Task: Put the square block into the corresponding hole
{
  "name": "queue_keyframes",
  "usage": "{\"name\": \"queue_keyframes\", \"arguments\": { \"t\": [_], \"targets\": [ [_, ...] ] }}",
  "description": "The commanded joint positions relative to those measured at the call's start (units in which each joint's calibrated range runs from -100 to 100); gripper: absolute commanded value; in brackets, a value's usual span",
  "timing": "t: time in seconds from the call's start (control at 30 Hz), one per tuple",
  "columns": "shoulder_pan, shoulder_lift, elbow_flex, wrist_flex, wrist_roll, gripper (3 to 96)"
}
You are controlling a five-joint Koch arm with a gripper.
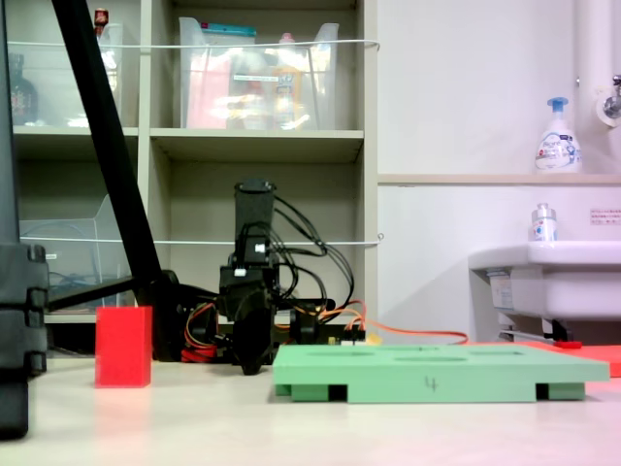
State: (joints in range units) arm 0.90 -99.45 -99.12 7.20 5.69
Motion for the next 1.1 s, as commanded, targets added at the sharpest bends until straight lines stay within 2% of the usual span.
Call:
{"name": "queue_keyframes", "arguments": {
  "t": [0.03,0.63,0.7,0.77,0.87,0.97,1.1],
  "targets": [
    [-0.24,-0.55,-0.88,-6.76,-0.44,48.5],
    [-0.29,-0.55,-0.88,-6.76,-0.24,46.8],
    [-2.44,-0.55,-0.88,-6.86,5.03,47.7],
    [-7.28,-0.55,-0.88,-7.05,12.36,50.3],
    [-7.81,-0.55,-0.88,-5.80,21.29,50.9],
    [-9.38,-0.55,-0.88,-7.53,23.74,50.1],
    [-10.60,-0.55,18.76,-38.35,29.74,48.7]
  ]
}}
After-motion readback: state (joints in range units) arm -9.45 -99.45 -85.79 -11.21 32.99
